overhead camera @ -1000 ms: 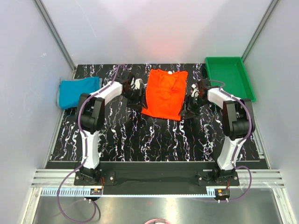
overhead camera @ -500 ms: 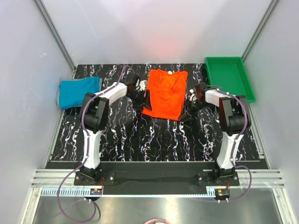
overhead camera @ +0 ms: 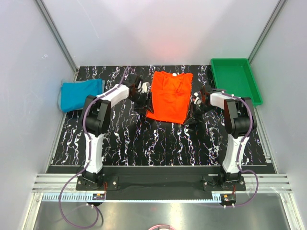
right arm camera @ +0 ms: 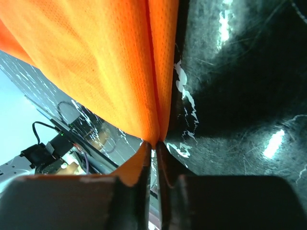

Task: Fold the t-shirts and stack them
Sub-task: Fold the tshirt

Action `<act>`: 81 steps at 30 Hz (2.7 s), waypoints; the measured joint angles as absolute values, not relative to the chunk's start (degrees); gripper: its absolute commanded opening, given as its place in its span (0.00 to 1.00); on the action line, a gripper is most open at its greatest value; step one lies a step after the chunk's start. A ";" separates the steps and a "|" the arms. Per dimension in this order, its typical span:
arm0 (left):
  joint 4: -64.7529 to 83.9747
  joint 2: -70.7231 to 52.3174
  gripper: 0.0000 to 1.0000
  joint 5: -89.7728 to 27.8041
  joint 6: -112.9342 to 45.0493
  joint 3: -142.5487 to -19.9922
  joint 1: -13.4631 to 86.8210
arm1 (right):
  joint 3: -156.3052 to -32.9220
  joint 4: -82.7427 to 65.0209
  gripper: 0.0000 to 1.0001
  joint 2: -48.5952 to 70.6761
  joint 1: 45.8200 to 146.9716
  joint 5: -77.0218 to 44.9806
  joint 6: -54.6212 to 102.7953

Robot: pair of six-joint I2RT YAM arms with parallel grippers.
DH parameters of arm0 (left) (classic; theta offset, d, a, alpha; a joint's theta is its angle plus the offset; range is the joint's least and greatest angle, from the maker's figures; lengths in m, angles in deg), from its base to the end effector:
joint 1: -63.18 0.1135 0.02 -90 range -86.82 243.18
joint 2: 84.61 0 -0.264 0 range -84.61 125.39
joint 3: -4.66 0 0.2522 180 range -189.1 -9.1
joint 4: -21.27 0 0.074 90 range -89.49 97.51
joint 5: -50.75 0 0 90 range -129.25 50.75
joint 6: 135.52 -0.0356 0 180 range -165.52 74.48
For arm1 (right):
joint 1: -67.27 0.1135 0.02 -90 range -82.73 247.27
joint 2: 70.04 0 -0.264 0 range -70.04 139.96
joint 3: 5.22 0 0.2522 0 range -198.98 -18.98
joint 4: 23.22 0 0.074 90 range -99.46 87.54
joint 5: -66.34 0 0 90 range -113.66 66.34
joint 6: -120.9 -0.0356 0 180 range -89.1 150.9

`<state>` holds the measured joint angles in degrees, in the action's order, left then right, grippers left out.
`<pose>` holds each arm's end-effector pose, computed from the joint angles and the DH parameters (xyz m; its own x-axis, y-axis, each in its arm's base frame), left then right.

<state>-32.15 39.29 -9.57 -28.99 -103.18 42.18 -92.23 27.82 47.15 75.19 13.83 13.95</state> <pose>0.4104 -0.1764 0.1646 -0.9729 0.1087 -0.2041 0.2051 0.8134 -0.5443 0.3677 0.0730 0.1205 -0.9950 0.0951 0.0293 0.0928 0.7792 0.6199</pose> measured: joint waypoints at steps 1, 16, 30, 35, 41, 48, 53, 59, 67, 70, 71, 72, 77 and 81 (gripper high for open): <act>-32.24 38.98 0.63 -9.92 -29.01 -103.05 42.56 | -92.30 27.78 0.06 47.25 75.19 13.97 13.95; -32.20 39.16 0.49 -11.17 -29.32 -101.76 43.45 | -92.50 27.78 0.00 47.28 75.19 14.58 14.00; -31.89 40.12 0.00 -10.08 -28.81 -101.50 43.39 | -92.95 27.91 0.00 47.28 74.97 14.58 14.24; -31.34 39.83 0.00 -9.14 -28.57 -100.39 43.37 | -93.87 28.13 0.00 47.25 74.58 14.58 14.78; -31.41 36.34 0.00 -7.91 -28.48 -96.30 43.37 | -93.98 28.91 0.00 46.99 74.16 14.60 15.28; -31.41 29.84 0.00 -7.24 -27.92 -93.61 43.12 | -93.94 29.68 0.00 42.95 74.12 15.06 15.83; -31.37 24.18 0.00 -6.84 -27.68 -91.36 42.67 | -93.94 30.64 0.00 38.47 74.01 15.36 16.57; -31.80 18.96 0.00 -6.86 -27.70 -89.28 41.90 | -94.16 31.97 0.00 35.32 74.01 16.50 17.43; -32.52 13.93 0.00 -6.84 -27.65 -86.05 41.53 | -96.78 33.68 0.00 34.62 73.99 16.76 17.62; -33.18 11.59 0.00 -6.86 -27.50 -84.02 41.42 | -97.52 33.88 0.00 33.29 74.01 17.20 17.62; -33.22 10.79 0.00 -6.86 -27.48 -83.40 41.33 | -97.70 33.92 0.00 32.65 73.99 17.53 17.62; -33.20 9.96 0.00 -6.89 -27.46 -82.73 41.27 | -97.89 33.94 0.00 32.00 74.01 17.64 17.62; -33.62 7.70 0.00 -7.30 -27.57 -82.05 40.98 | -100.32 34.01 0.00 30.71 74.01 18.01 17.62; -34.14 7.94 0.00 -8.44 -28.18 -84.78 41.31 | -104.23 34.20 0.00 31.93 74.01 18.05 17.60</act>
<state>-34.14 7.94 -8.44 -28.18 -84.78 41.31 -104.23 34.20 31.93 74.01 18.05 17.60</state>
